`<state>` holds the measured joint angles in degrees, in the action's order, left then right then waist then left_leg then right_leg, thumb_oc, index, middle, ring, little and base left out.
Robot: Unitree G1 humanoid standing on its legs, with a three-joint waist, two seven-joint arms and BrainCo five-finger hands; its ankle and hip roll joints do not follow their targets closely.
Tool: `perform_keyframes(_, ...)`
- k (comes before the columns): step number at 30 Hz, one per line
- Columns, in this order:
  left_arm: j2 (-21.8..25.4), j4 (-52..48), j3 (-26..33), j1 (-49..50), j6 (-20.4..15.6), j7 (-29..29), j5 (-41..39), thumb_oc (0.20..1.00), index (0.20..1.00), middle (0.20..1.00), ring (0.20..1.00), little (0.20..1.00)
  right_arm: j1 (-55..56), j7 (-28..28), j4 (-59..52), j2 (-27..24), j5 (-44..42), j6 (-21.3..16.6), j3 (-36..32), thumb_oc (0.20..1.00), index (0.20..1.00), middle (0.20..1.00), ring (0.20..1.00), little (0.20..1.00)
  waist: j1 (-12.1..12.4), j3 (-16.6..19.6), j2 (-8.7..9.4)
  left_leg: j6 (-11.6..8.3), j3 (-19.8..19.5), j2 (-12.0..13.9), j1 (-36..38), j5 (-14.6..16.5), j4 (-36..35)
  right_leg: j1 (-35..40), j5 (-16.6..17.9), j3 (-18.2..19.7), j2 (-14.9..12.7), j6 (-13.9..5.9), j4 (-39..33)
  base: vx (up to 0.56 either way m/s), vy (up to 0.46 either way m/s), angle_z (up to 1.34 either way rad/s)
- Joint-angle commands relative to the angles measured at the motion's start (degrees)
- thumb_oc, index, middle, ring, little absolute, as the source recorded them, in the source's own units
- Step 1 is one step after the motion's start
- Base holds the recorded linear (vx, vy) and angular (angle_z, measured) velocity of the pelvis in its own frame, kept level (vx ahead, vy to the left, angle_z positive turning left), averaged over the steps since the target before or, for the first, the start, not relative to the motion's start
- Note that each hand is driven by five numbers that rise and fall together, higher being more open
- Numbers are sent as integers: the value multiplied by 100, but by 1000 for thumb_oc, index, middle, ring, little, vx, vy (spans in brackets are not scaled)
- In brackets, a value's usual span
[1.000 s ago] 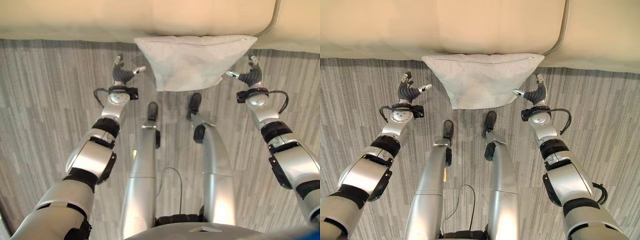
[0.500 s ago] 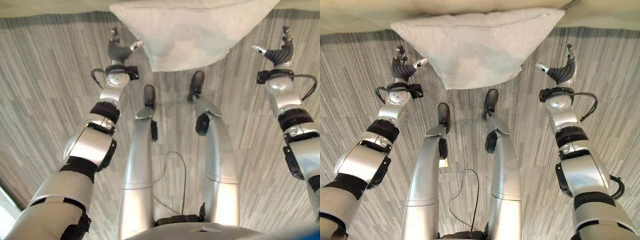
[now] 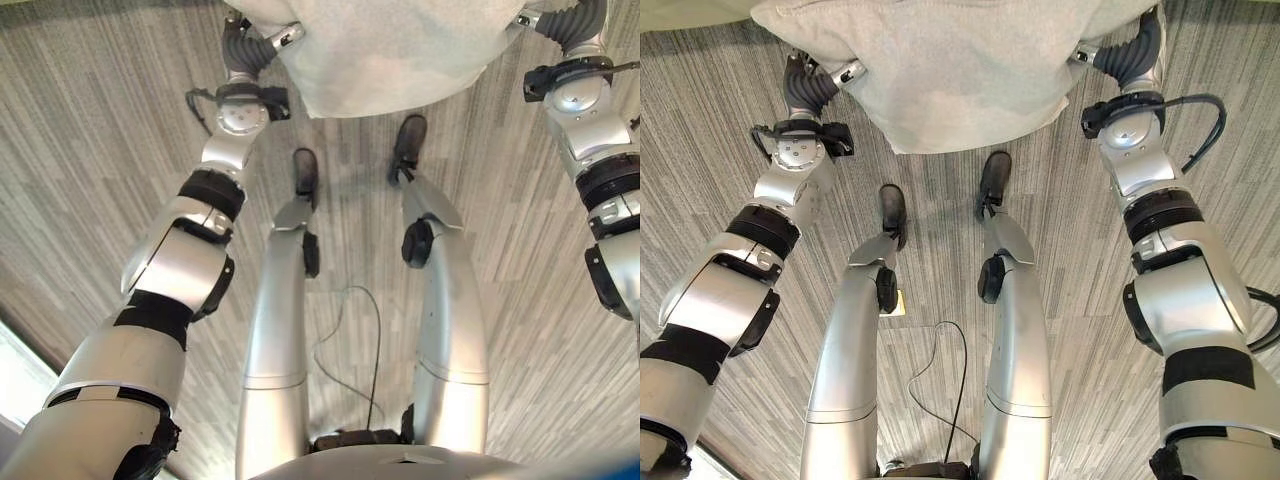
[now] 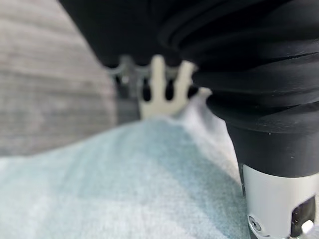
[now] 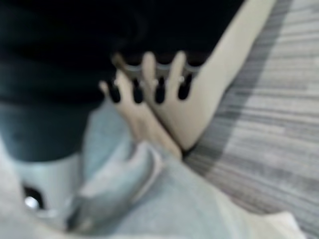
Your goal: Pick up all the scattered cushions and arrange them neatly on the sofa.
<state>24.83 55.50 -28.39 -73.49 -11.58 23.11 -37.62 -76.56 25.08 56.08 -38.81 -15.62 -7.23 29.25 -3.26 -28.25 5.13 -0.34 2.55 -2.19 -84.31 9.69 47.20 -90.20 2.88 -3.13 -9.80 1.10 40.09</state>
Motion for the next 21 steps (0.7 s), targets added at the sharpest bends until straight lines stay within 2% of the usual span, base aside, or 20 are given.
perform_keyframes(1,-294,-177,25,97,-268,44,-8,1000,1000,1000,1000,1000,-88,-103,74,224,24,-148,575,1000,1000,1000,1000,1000,-99,446,-403,-198,-293,163,-213,-612,-597,33,-847,215,-71,-749,790,-8,-31,1)
perform_keyframes(11,-517,-229,-209,-359,-351,42,-167,1000,1000,1000,1000,1000,-521,-296,30,1142,-29,-170,1070,1000,1000,1000,1000,1000,31,326,-550,-257,-379,172,-300,-790,-607,25,-833,85,-16,-733,794,-1,-4,0)
perform_keyframes(12,-500,-276,-210,-358,-359,41,-171,1000,1000,1000,1000,1000,-515,-320,-41,1214,-30,-168,1092,824,824,824,824,824,36,336,-553,-256,-393,178,-300,-795,-615,24,-826,72,-12,-740,792,0,0,0)
perform_keyframes(13,-484,-369,-204,-329,-394,29,-199,636,636,636,636,636,-530,-330,-140,1267,-29,-166,1122,200,200,200,200,200,43,346,-559,-253,-387,176,-300,-808,-635,24,-820,65,6,-743,800,0,0,0)
perform_keyframes(14,-480,-434,-184,-299,-417,27,-232,398,398,398,398,398,-488,-335,-247,1314,-41,-195,1096,200,200,200,200,200,45,358,-558,-255,-385,175,-297,-818,-645,24,-817,54,19,-737,792,0,0,0)
perform_keyframes(15,-509,-636,-60,-133,-496,51,-331,200,200,200,200,200,-371,-299,-611,1491,-59,-271,988,200,200,200,200,200,41,434,-535,-261,-402,182,-285,-857,-725,24,-804,15,48,-737,756,8,-23,-3)
perform_keyframes(21,-546,-1240,55,304,-597,52,-272,200,200,200,200,200,32,-305,-1139,1447,128,-348,747,200,200,200,200,200,6,692,-499,-289,-395,197,-204,-950,-1011,30,-777,-34,74,-733,656,6,-11,-1)
